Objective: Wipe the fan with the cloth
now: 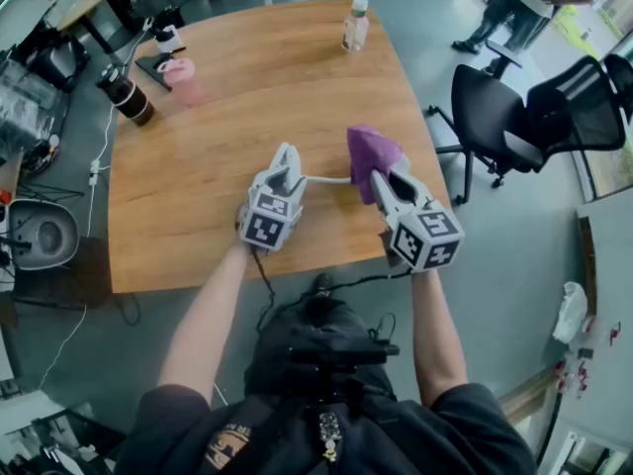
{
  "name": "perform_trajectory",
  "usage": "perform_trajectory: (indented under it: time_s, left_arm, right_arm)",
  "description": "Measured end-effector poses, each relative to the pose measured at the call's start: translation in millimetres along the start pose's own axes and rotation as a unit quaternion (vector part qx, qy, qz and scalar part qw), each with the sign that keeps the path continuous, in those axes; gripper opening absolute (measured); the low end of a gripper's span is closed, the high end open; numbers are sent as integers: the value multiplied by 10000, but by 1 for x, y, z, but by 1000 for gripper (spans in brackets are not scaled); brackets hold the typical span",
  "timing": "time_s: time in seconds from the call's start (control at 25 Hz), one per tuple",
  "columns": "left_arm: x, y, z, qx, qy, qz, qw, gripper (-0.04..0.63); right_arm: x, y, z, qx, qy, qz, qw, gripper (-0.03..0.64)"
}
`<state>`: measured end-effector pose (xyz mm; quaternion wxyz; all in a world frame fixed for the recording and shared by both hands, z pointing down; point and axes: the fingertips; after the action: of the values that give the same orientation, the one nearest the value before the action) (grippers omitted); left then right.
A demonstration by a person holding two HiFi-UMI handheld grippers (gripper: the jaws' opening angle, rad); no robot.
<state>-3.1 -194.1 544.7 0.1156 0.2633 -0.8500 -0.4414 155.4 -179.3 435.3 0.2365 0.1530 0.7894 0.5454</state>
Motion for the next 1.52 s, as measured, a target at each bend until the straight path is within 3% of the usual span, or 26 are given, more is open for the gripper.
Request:
perform_trajectory:
  time_s: [0.16,0.2,0.28,0.44,0.64,0.88,1.2,1.52]
  left_arm:
    - [-17,-32,45,-846,-80,71,9964,149]
    - [-23,-39,62,-1066,-144,41,9942,127]
    - [-36,-48,98,-1416,-256,-28,9896,19]
    - [-79,-42,164,-1776,-161,-24,9840,6]
    - [-129,-30,225,-1986,42,276,9797,6]
    - [-168,-23,258,-2057,33,504,9773,6]
    - [-234,-37,294,-2174,-370,428,9744,6]
    - [-285,-43,313,-2252,-582,288,9721,6]
  right_arm:
    - [16,-8,44,-461,72,-202,9987,77]
    - [23,-9,56,-545,119,-195,9983,77]
    - [38,-8,80,-655,255,-167,9974,77]
    - [72,7,126,-616,463,-52,9970,77]
    - [114,23,171,-543,320,133,9979,75]
    - [145,19,210,-837,-28,315,9960,75]
    - [155,11,280,-1053,-499,585,9915,75]
    - [146,9,328,-1220,-615,750,9878,74]
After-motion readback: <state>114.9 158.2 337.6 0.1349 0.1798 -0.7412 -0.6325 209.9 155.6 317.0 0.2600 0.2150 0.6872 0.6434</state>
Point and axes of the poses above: the fingertips, and each gripper's own axes: z backward along the fingers, x to its left, y out of its underside, and after that the axes turned 5 degrees about y, right-handed
